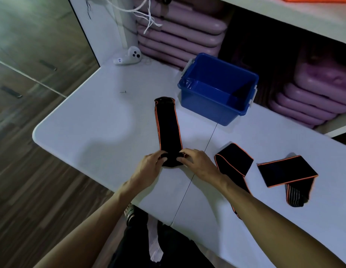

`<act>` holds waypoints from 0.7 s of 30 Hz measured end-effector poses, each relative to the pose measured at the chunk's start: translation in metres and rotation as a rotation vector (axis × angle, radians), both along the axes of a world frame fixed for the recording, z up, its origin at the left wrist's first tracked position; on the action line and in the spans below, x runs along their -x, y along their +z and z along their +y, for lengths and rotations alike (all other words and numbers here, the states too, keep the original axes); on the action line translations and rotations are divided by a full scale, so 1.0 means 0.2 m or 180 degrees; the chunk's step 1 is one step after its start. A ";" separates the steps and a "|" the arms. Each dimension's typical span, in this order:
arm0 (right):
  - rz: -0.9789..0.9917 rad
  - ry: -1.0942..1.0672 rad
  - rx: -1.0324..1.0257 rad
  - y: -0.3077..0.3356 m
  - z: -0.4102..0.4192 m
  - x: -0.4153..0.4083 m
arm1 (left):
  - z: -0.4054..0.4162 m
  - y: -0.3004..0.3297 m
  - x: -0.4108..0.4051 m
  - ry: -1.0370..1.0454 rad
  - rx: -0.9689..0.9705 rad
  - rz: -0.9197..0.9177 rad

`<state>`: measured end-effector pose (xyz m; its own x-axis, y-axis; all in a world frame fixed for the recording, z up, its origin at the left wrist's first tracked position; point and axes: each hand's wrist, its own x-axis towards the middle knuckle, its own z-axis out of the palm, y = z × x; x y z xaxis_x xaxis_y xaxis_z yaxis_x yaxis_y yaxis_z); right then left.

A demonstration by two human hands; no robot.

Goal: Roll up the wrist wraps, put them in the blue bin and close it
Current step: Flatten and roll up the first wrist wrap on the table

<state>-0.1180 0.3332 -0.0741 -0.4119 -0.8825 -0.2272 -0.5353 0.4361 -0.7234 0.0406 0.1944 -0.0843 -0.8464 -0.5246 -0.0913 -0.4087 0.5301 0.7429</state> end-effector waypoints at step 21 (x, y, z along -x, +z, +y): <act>-0.0249 -0.1174 -0.0114 -0.03 -0.12 -0.07 | -0.02 -0.03 0.10 0.0528 0.0206 -0.0110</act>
